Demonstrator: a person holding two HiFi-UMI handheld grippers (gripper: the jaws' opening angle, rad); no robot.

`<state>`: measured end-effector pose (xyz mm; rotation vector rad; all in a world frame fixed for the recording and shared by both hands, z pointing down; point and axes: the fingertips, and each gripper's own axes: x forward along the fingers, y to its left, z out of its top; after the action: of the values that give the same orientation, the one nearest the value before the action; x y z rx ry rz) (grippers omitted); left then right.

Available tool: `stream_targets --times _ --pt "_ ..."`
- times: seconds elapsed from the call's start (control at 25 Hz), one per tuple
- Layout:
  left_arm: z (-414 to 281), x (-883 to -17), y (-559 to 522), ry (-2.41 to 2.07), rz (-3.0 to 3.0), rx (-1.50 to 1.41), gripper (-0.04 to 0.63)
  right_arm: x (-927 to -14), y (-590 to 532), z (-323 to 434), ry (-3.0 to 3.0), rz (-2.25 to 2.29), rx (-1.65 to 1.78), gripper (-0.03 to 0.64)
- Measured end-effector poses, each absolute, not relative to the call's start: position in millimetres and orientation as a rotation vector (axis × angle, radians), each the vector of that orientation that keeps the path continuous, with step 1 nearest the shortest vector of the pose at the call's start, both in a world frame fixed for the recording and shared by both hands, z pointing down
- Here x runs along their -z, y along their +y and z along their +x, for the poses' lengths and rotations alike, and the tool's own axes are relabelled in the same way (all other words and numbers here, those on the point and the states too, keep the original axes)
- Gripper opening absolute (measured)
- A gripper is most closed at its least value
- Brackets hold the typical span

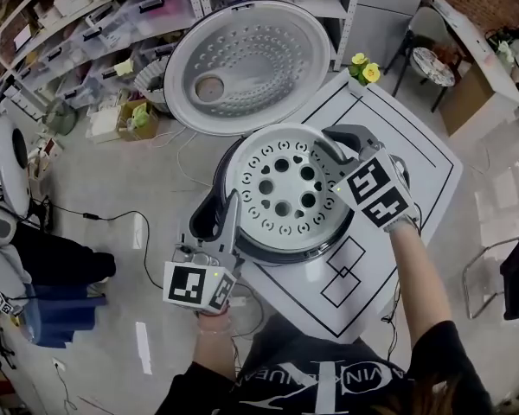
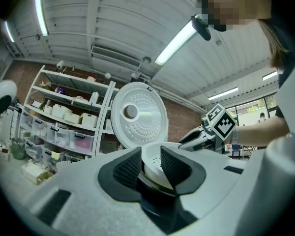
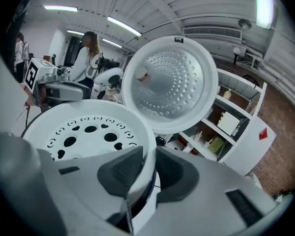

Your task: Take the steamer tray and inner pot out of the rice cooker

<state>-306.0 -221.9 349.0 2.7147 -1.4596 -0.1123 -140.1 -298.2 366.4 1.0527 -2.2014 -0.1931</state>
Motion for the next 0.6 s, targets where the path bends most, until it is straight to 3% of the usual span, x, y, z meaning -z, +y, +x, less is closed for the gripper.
stream_targets --times 0.16,0.6 --pt "-302.0 -347.9 -218.1 -1.425 2.722 0.080 0.153 -337.8 -290.6 -142.1 -2.311 1.153 0.236 0.066" --pt "-308.4 -352.3 -204.8 -1.415 2.714 0.048 0.163 -283.9 -253.2 -148.4 -2.397 1.296 0.462 0.051"
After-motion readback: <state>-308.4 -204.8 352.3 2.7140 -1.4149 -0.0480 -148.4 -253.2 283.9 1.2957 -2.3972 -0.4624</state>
